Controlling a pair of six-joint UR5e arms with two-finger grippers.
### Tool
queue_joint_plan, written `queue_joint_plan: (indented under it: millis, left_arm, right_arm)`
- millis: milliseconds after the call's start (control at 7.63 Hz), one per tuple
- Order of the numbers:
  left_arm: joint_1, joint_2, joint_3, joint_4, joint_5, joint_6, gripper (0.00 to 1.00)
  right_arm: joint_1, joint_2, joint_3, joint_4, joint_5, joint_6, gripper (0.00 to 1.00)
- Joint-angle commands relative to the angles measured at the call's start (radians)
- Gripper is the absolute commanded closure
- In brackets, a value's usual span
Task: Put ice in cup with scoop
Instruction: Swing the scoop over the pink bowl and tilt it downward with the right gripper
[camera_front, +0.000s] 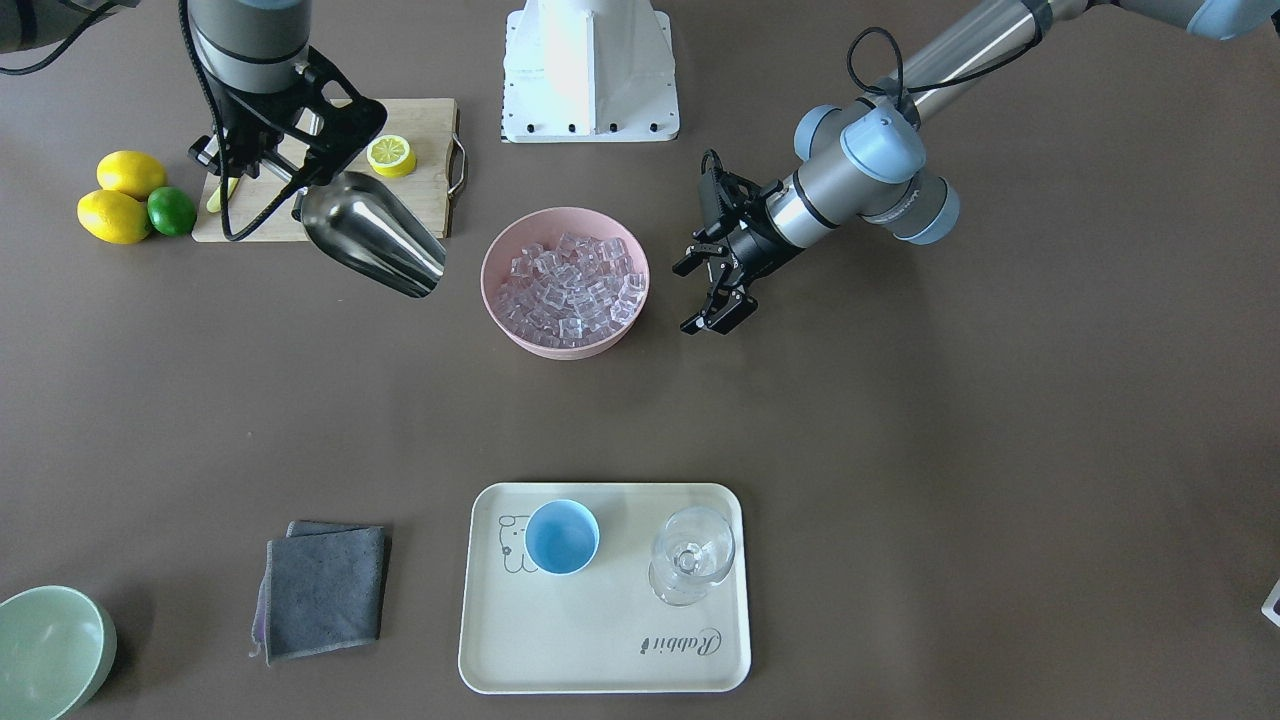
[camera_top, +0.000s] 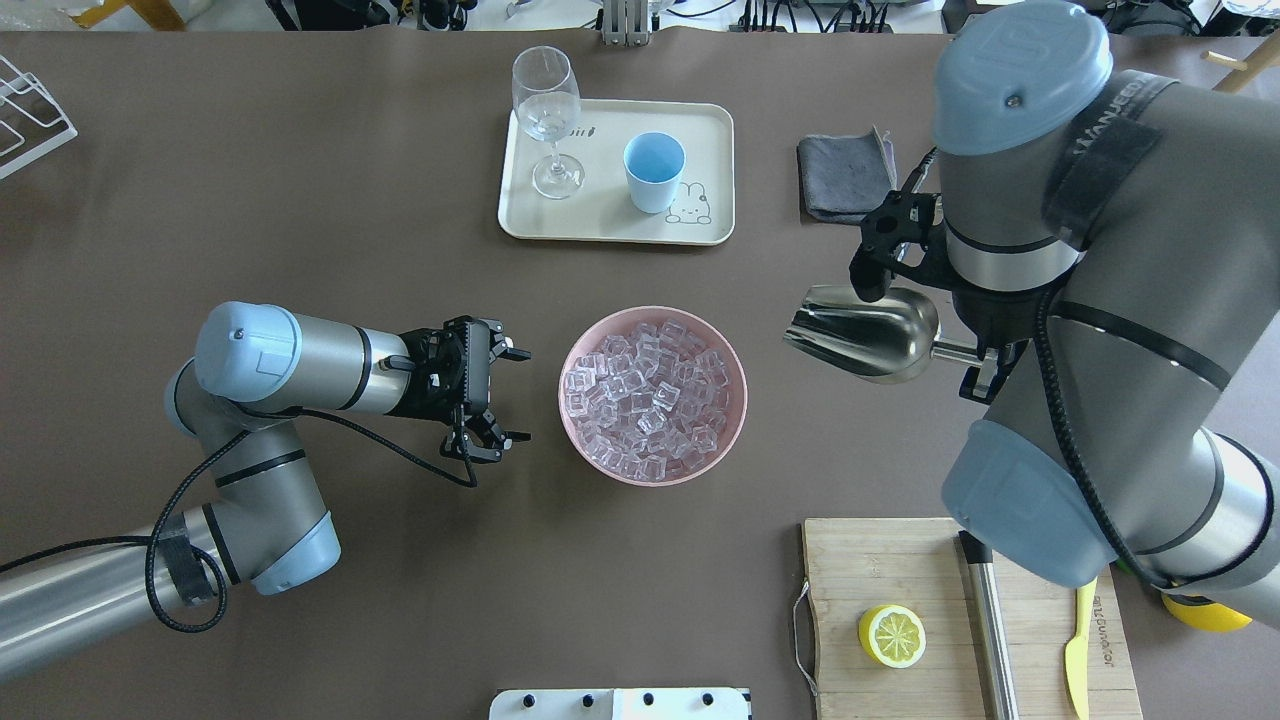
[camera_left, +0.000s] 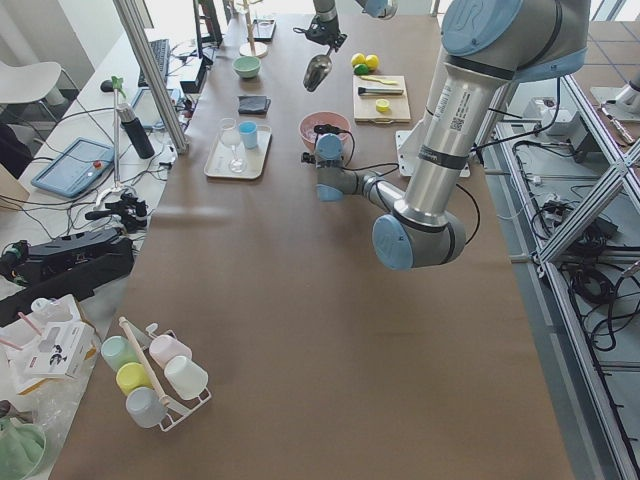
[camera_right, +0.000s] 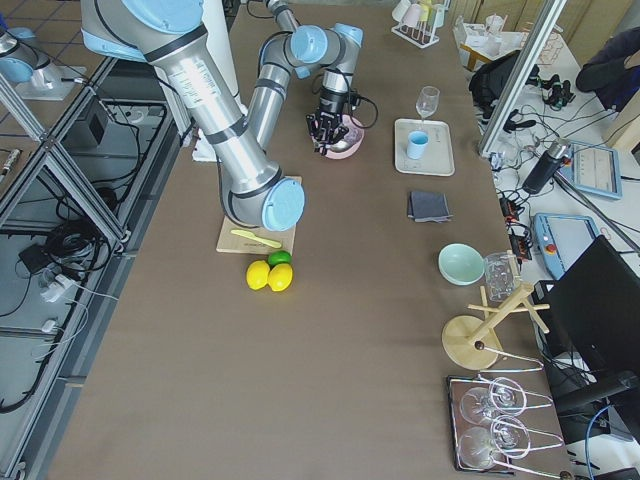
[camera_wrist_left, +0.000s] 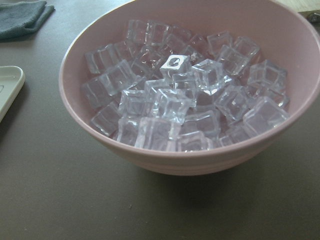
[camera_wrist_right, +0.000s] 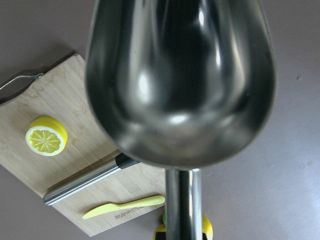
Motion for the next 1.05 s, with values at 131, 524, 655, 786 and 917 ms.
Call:
queue_joint_plan:
  millis: [131,524,655,786,917]
  left_arm:
    - [0.0,-0.005,0.005,0.003,-0.038,-0.002,0.02]
    - [0.0,-0.005,0.006,0.009,-0.043,-0.002,0.02]
    - [0.0,-0.008,0.006,0.014,-0.051,-0.004,0.02]
    - [0.0,-0.011,0.006,0.014,-0.051,-0.002,0.02]
    - [0.0,-0.011,0.006,0.02,-0.052,-0.004,0.02]
  right_arm:
    - [-0.098,0.186,-0.098,-0.233,-0.03,-0.019,1.0]
    - [-0.138,0.301,-0.235,-0.236,-0.044,-0.109,1.0]
    - [-0.141,0.336,-0.282,-0.25,-0.044,-0.109,1.0]
    - [-0.141,0.349,-0.321,-0.252,-0.05,-0.114,1.0]
    - [-0.141,0.36,-0.359,-0.252,-0.05,-0.114,1.0]
